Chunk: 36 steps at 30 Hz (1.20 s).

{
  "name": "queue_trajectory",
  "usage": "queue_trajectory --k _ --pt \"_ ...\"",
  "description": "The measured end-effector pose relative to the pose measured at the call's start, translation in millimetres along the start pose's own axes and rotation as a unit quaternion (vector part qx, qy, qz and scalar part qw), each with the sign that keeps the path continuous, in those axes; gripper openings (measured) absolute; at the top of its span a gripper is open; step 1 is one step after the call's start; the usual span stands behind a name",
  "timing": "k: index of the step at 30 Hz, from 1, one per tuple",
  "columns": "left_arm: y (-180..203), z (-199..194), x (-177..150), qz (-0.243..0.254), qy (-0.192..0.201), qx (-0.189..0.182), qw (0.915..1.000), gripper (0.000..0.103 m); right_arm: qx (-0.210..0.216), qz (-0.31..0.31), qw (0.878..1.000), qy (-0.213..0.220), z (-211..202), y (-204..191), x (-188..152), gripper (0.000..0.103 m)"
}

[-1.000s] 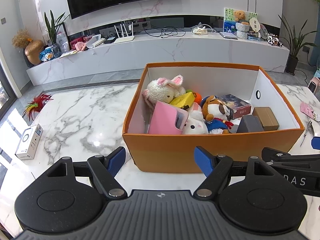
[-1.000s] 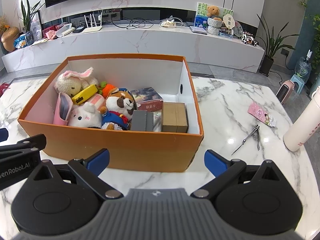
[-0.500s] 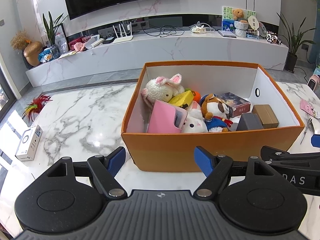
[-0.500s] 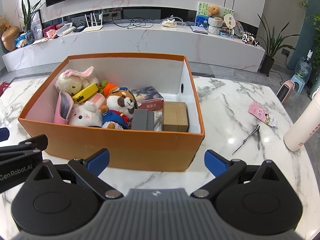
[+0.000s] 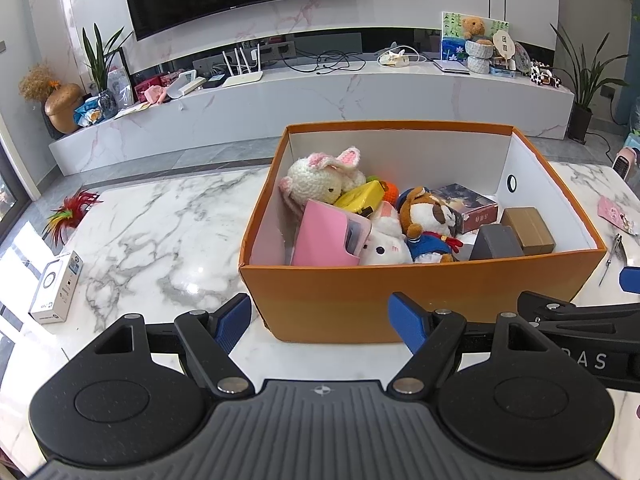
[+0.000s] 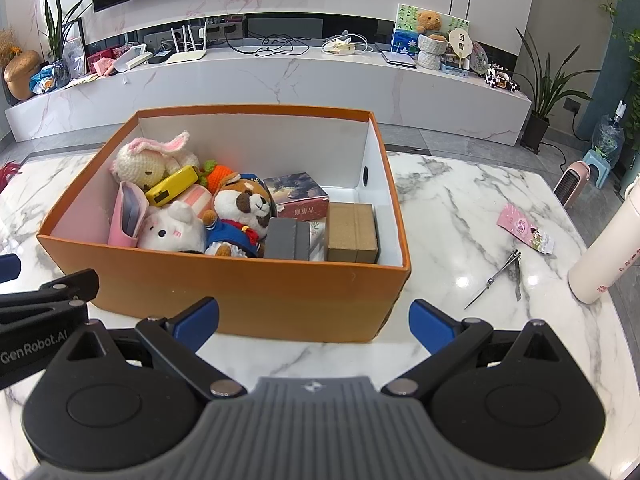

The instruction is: Organize objects

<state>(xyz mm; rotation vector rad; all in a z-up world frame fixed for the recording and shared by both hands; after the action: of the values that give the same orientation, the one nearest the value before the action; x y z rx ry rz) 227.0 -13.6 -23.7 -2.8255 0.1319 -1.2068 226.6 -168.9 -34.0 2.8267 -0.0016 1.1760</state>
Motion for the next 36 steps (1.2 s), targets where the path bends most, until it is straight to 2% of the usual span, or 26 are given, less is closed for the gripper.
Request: queue_trajectory --k 32,36 --pt "-0.7 2.2 -1.3 0.004 -0.001 0.001 1.0 0.089 0.001 -0.003 1.0 -0.001 1.7 0.1 -1.0 0.101" --pt "-4.2 2.2 -1.6 -0.005 -0.003 -0.01 0.9999 0.089 0.001 -0.001 1.0 0.0 1.1 3.3 -0.3 0.101"
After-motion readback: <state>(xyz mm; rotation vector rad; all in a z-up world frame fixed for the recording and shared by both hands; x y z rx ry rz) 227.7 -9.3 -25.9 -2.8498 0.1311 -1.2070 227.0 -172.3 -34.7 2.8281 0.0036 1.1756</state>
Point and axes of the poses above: each gripper's, at about its wrist camera, not at the fingertips, and z roughly the way its jaws point, y to its right, x to its top, the point moved 9 cm from there along z, roughly the way its jaws point, and after that the axes turned 2 degrees about y, right-handed, at the moved point
